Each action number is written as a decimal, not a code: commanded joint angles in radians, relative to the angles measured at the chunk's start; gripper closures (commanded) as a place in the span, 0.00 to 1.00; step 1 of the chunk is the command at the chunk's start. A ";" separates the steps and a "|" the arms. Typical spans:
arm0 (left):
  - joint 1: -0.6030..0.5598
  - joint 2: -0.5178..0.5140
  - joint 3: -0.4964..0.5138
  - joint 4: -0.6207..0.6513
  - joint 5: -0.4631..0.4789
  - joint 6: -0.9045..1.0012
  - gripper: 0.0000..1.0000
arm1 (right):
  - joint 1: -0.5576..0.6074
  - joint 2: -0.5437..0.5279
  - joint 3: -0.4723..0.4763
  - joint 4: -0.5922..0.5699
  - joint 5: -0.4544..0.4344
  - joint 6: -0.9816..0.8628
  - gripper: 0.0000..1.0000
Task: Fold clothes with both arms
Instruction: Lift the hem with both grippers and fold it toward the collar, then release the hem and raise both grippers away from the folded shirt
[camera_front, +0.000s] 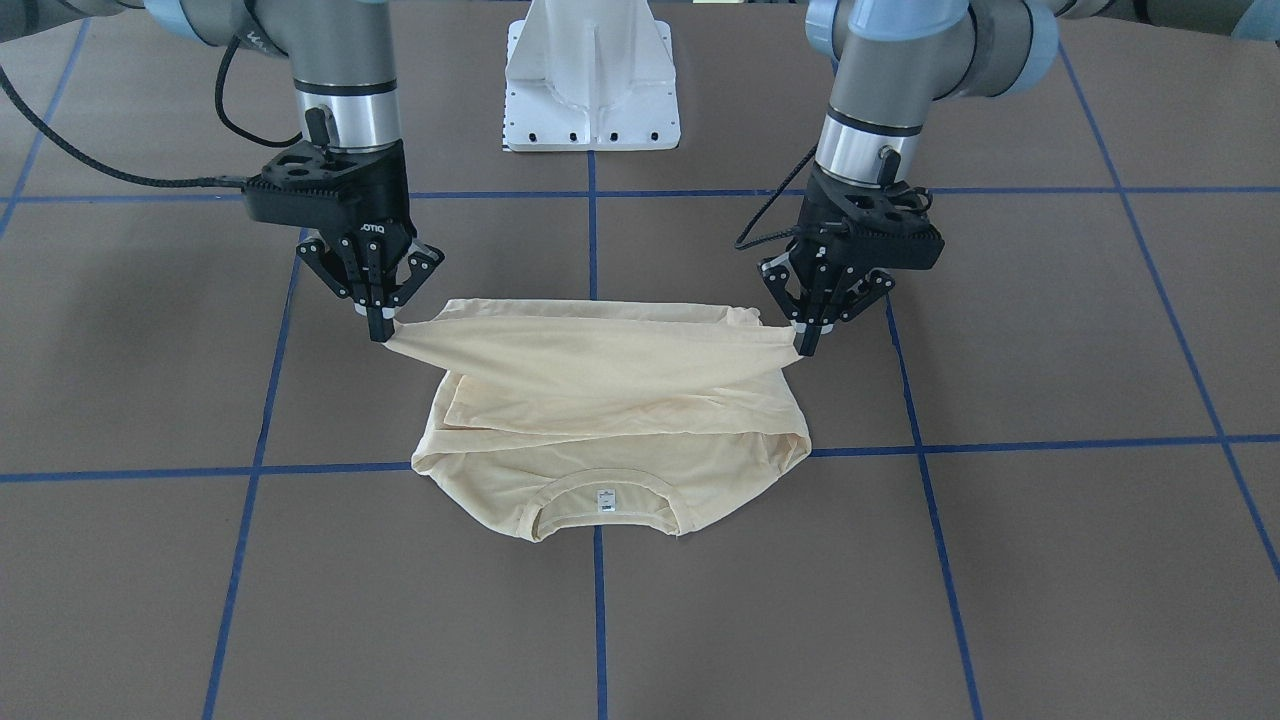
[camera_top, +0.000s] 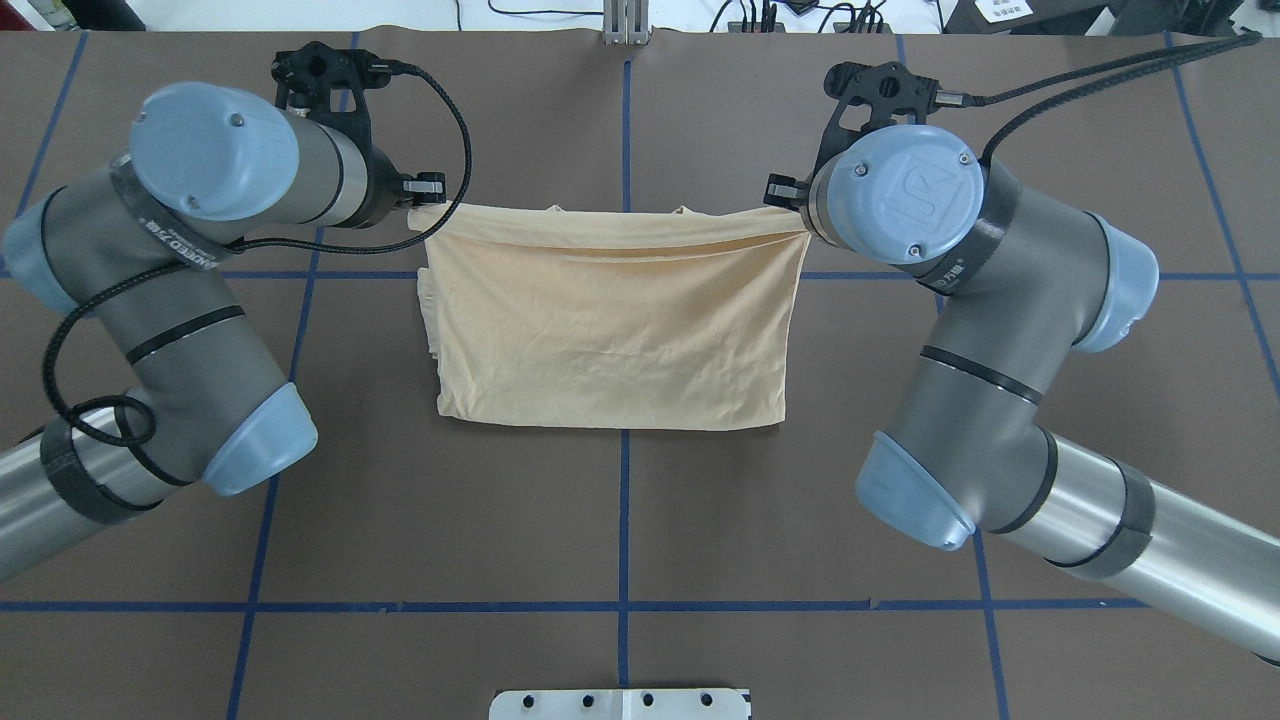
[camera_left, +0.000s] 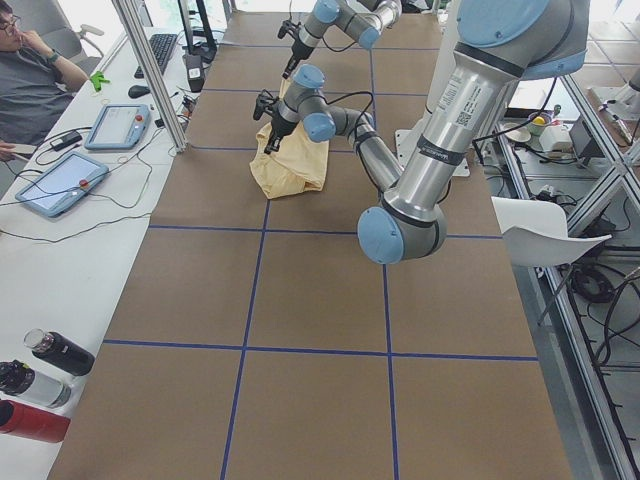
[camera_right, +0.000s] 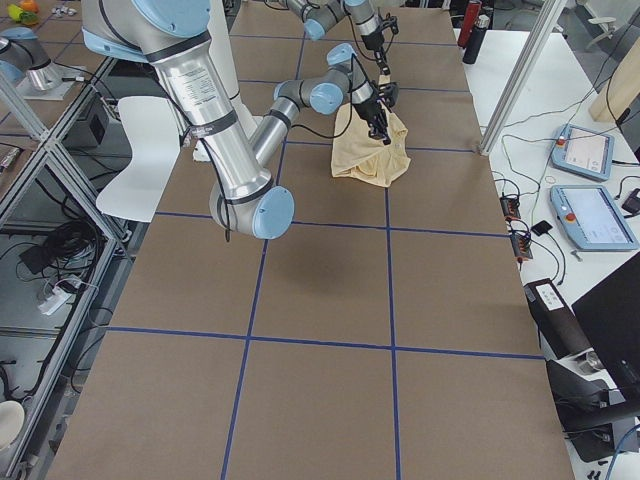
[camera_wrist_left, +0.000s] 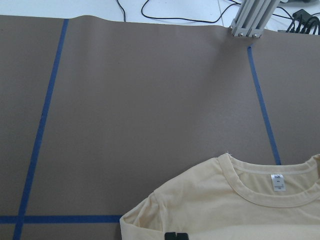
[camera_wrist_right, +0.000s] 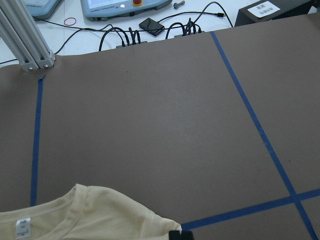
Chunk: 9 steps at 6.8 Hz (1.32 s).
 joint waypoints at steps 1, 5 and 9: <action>0.000 -0.090 0.216 -0.075 0.022 0.008 1.00 | 0.009 0.066 -0.256 0.184 0.000 -0.002 1.00; 0.021 -0.081 0.313 -0.159 0.022 0.045 1.00 | 0.009 0.115 -0.405 0.231 0.002 -0.028 1.00; 0.020 -0.051 0.302 -0.265 0.021 0.092 0.00 | 0.027 0.137 -0.397 0.232 0.040 -0.075 0.00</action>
